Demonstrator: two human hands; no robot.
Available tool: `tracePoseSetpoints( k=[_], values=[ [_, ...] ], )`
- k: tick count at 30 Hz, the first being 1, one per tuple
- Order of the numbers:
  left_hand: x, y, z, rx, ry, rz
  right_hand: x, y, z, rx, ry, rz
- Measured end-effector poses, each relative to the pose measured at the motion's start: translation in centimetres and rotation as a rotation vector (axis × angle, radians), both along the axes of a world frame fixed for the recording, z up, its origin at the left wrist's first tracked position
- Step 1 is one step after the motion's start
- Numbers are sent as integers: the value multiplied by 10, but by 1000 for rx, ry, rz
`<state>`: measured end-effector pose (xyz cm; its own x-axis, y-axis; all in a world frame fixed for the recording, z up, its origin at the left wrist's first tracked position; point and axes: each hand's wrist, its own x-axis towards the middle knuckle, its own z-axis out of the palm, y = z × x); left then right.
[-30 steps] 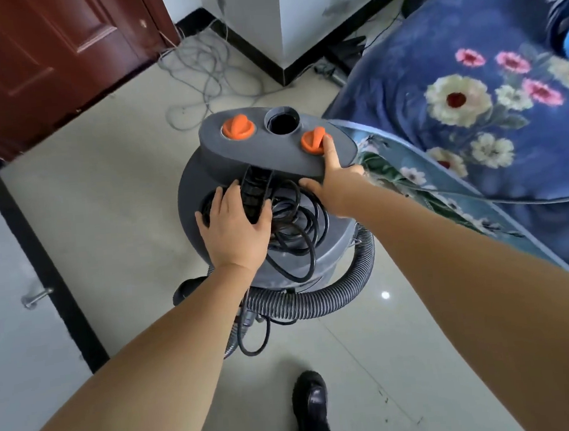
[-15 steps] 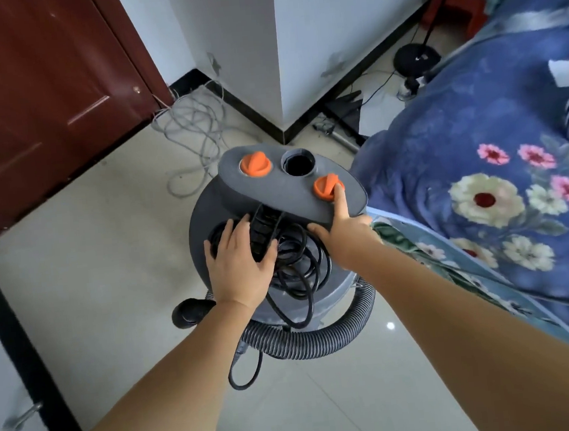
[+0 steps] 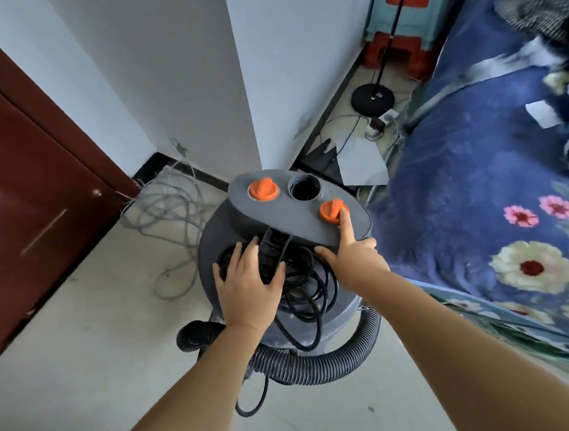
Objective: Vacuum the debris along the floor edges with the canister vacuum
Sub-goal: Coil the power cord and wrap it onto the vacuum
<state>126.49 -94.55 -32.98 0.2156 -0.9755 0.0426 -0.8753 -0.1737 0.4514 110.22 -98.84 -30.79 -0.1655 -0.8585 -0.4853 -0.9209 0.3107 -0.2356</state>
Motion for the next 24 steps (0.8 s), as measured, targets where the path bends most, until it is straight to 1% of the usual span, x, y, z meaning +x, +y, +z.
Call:
tracePoseSetpoints(
  k=[5, 8, 11, 15, 18, 21, 22, 24],
  values=[
    [22, -77, -2, -16, -4, -118, 15, -57, -5, 9, -53, -159],
    [18, -114, -4, -38, 15, -143, 10, -92, -8, 1, -36, -183],
    [1, -144, -7, -63, 35, -125, -9, -130, -9, -8, -31, -146],
    [-34, -175, -9, -39, 73, -71, -43, -174, -3, 14, -84, -88],
    [-64, -192, -11, -14, 91, -24, -69, -199, 2, 23, -28, 16],
    [-89, -206, -12, 6, 98, 17, -89, -222, 5, 80, 62, 121],
    [-95, -211, -11, 3, 103, 30, -94, -229, 6, 83, 65, 129],
    [-103, -223, -9, -4, 109, 38, -102, -241, 11, 67, -7, 86]
  ],
)
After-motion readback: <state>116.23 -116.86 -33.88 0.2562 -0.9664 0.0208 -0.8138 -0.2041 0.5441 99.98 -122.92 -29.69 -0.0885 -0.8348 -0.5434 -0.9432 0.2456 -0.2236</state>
